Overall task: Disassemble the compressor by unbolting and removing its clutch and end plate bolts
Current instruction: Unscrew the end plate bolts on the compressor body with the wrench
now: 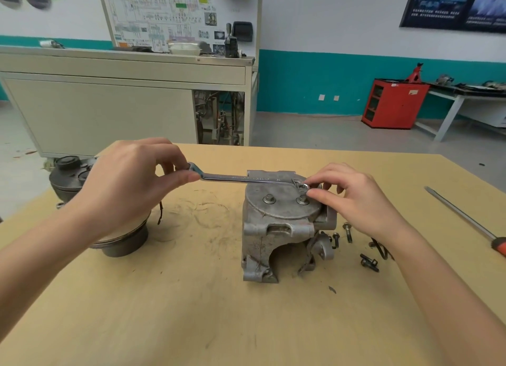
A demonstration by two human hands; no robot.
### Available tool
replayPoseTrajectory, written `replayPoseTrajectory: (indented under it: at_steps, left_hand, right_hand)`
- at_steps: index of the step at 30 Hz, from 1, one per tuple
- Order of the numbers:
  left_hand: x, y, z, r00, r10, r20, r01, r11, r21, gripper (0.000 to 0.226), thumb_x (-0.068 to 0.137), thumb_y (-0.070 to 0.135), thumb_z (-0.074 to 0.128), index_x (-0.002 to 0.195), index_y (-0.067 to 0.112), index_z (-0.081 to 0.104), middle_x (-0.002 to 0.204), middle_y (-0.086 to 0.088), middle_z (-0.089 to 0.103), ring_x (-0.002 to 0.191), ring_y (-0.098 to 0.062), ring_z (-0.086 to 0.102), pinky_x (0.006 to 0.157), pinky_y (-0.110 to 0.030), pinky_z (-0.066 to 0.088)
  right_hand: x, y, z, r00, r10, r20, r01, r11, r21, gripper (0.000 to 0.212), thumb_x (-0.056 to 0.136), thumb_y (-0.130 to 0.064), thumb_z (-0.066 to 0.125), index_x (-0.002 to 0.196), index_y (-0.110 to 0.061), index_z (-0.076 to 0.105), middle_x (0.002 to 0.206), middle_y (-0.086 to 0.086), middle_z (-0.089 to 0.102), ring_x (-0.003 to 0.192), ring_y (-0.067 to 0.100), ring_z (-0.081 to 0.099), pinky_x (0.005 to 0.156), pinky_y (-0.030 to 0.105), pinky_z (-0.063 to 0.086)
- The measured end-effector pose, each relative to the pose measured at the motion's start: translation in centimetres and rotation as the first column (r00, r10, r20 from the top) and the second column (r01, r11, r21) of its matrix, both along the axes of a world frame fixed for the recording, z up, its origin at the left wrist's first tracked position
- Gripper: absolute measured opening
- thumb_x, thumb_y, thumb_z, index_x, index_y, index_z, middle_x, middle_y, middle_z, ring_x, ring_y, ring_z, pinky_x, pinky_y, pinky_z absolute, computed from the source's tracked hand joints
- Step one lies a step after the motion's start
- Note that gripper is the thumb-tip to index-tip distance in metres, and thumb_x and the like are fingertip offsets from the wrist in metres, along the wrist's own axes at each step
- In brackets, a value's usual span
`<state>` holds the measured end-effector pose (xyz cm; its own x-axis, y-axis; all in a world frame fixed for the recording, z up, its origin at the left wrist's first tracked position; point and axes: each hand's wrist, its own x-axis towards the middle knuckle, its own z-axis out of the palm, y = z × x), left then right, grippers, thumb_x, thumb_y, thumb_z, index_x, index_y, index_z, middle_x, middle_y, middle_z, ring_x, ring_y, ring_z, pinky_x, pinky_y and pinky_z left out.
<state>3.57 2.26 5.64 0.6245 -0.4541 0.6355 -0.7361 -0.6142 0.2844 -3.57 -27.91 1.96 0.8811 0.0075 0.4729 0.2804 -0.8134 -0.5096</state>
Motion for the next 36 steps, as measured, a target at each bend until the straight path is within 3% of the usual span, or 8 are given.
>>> replayPoseTrajectory:
  at_steps: [10, 14, 17, 23, 27, 31, 34, 36]
  left_hand:
    - [-0.6, -0.1, 0.0, 0.998, 0.062, 0.003, -0.062, 0.994, 0.085, 0.032, 0.069, 0.06, 0.048, 0.067, 0.031, 0.061, 0.067, 0.019, 0.056, 0.057, 0.0, 0.048, 0.046, -0.023, 0.035]
    - [-1.0, 0.5, 0.2, 0.997, -0.029, 0.065, 0.017, 0.982, 0.19, 0.025, 0.071, 0.062, 0.046, 0.066, 0.038, 0.051, 0.062, 0.026, 0.047, 0.049, 0.002, 0.045, 0.043, -0.019, 0.033]
    - [-1.8, 1.1, -0.2, 0.991, -0.113, 0.068, 0.095, 0.969, 0.226, 0.025, 0.076, 0.064, 0.055, 0.067, 0.045, 0.043, 0.062, 0.026, 0.046, 0.055, -0.012, 0.049, 0.042, -0.026, 0.043]
    - [-2.8, 2.0, -0.6, 0.991, -0.107, 0.085, 0.077, 0.951, 0.298, 0.017, 0.082, 0.058, 0.048, 0.086, 0.042, 0.045, 0.079, 0.025, 0.044, 0.074, 0.012, 0.048, 0.039, -0.026, 0.042]
    - [-3.0, 2.3, 0.0, 0.991, -0.123, 0.045, 0.098, 0.924, 0.37, 0.022, 0.088, 0.066, 0.033, 0.087, 0.046, 0.042, 0.087, 0.03, 0.045, 0.063, 0.004, 0.049, 0.037, -0.027, 0.044]
    - [-2.9, 2.5, 0.1, 0.99, -0.141, 0.027, 0.122, 0.921, 0.37, 0.03, 0.09, 0.073, 0.022, 0.09, 0.05, 0.04, 0.088, 0.032, 0.046, 0.059, -0.001, 0.053, 0.041, -0.031, 0.047]
    - [-2.9, 2.5, 0.2, 0.99, -0.138, 0.004, 0.125, 0.911, 0.393, 0.031, 0.09, 0.075, 0.021, 0.088, 0.051, 0.04, 0.087, 0.035, 0.045, 0.057, 0.003, 0.05, 0.038, -0.031, 0.046]
    - [-2.9, 2.5, 0.3, 0.992, -0.126, -0.021, 0.123, 0.901, 0.416, 0.033, 0.089, 0.076, 0.019, 0.087, 0.051, 0.041, 0.086, 0.038, 0.043, 0.054, 0.006, 0.046, 0.035, -0.029, 0.044]
  right_hand:
    - [-0.3, 0.0, -0.1, 0.998, 0.067, -0.004, -0.067, 0.998, -0.013, 0.02, 0.085, -0.014, 0.067, 0.098, -0.029, 0.07, 0.088, -0.01, 0.061, 0.09, 0.001, 0.05, 0.074, 0.006, 0.033]
    - [0.0, -0.2, 0.2, 0.995, 0.098, -0.037, -0.099, 0.994, -0.038, 0.018, 0.085, -0.014, 0.066, 0.096, -0.026, 0.071, 0.089, -0.011, 0.06, 0.09, 0.0, 0.05, 0.073, 0.005, 0.033]
    - [0.1, -0.3, 0.3, 0.989, 0.124, -0.081, -0.128, 0.991, -0.044, 0.018, 0.086, -0.012, 0.065, 0.096, -0.026, 0.071, 0.091, -0.011, 0.058, 0.091, 0.0, 0.05, 0.074, 0.006, 0.035]
    - [0.2, -0.4, 0.3, 0.98, 0.166, -0.108, -0.162, 0.986, 0.038, 0.025, 0.085, -0.014, 0.065, 0.089, -0.038, 0.067, 0.091, -0.012, 0.056, 0.086, -0.001, 0.051, 0.071, 0.008, 0.037]
    - [0.4, -0.6, 0.0, 0.966, 0.196, -0.168, -0.169, 0.972, 0.16, 0.023, 0.087, -0.014, 0.064, 0.089, -0.036, 0.069, 0.09, -0.016, 0.056, 0.082, -0.001, 0.051, 0.071, 0.011, 0.039]
    - [0.3, -0.5, -1.0, 0.968, 0.183, -0.174, -0.149, 0.97, 0.19, 0.028, 0.092, -0.017, 0.057, 0.113, -0.034, 0.064, 0.096, -0.019, 0.053, 0.091, 0.004, 0.052, 0.078, 0.014, 0.041]
    - [0.0, -0.5, -1.9, 0.976, 0.158, -0.15, -0.127, 0.971, 0.202, 0.036, 0.09, -0.038, 0.054, 0.126, -0.035, 0.051, 0.111, -0.016, 0.047, 0.109, 0.003, 0.045, 0.093, 0.017, 0.037]
    - [0.0, -0.9, -2.1, 0.953, 0.18, -0.242, -0.144, 0.976, 0.16, 0.079, 0.069, -0.078, 0.05, 0.136, -0.043, 0.029, 0.139, -0.019, 0.029, 0.132, -0.003, 0.023, 0.108, 0.016, 0.024]
